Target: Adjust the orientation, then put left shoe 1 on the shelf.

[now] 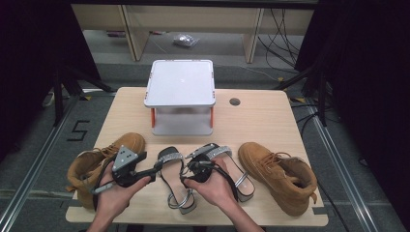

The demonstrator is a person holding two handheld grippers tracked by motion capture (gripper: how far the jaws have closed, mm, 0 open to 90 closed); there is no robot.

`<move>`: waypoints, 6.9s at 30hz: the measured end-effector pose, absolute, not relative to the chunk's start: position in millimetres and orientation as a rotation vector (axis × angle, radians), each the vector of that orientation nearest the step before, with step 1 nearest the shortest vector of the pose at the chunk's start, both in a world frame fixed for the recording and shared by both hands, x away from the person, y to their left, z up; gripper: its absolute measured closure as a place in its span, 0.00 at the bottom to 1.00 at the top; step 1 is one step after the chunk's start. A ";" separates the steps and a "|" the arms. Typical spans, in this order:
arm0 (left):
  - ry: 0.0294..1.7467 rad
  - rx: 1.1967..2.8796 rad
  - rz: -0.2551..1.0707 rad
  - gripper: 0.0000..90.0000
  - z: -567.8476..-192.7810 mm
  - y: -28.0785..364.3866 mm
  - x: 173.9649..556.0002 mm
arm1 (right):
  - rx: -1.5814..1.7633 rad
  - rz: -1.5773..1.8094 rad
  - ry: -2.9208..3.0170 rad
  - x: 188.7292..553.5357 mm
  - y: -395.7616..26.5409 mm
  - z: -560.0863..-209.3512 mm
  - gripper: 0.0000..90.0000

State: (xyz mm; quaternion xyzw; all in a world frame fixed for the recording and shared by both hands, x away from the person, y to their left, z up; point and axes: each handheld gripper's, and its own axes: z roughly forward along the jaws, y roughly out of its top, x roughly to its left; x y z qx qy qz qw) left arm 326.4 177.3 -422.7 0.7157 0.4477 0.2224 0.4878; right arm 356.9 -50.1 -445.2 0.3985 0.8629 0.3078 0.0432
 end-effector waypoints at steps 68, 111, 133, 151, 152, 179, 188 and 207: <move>1.204 1.691 0.717 0.95 -383.1 172.7 516.7 | 1.236 0.368 2.858 373.1 30.2 -480.2 0.34; 1.218 1.709 0.723 0.97 -381.8 169.7 517.3 | 1.397 0.575 2.594 441.8 16.1 -438.2 0.48; 1.225 1.709 0.688 0.98 -380.6 172.3 519.4 | 1.421 0.590 2.487 495.1 44.3 -465.3 0.48; 1.213 1.711 0.691 0.98 -381.4 173.1 519.2 | 1.321 0.697 2.447 489.2 45.7 -449.4 0.40; 1.212 1.711 0.691 0.98 -381.4 173.2 519.2 | 1.292 0.716 2.454 486.2 42.5 -443.2 0.40; 1.249 1.700 0.686 0.99 -380.0 170.6 519.6 | 1.225 0.664 2.726 418.0 -33.7 -453.6 1.00; 1.265 1.695 0.696 0.99 -379.3 169.9 519.8 | 1.266 0.658 2.715 414.9 -28.9 -467.2 1.00; 1.283 1.701 0.704 1.00 -378.2 167.2 521.0 | 1.325 0.750 2.675 414.3 -23.7 -473.0 1.00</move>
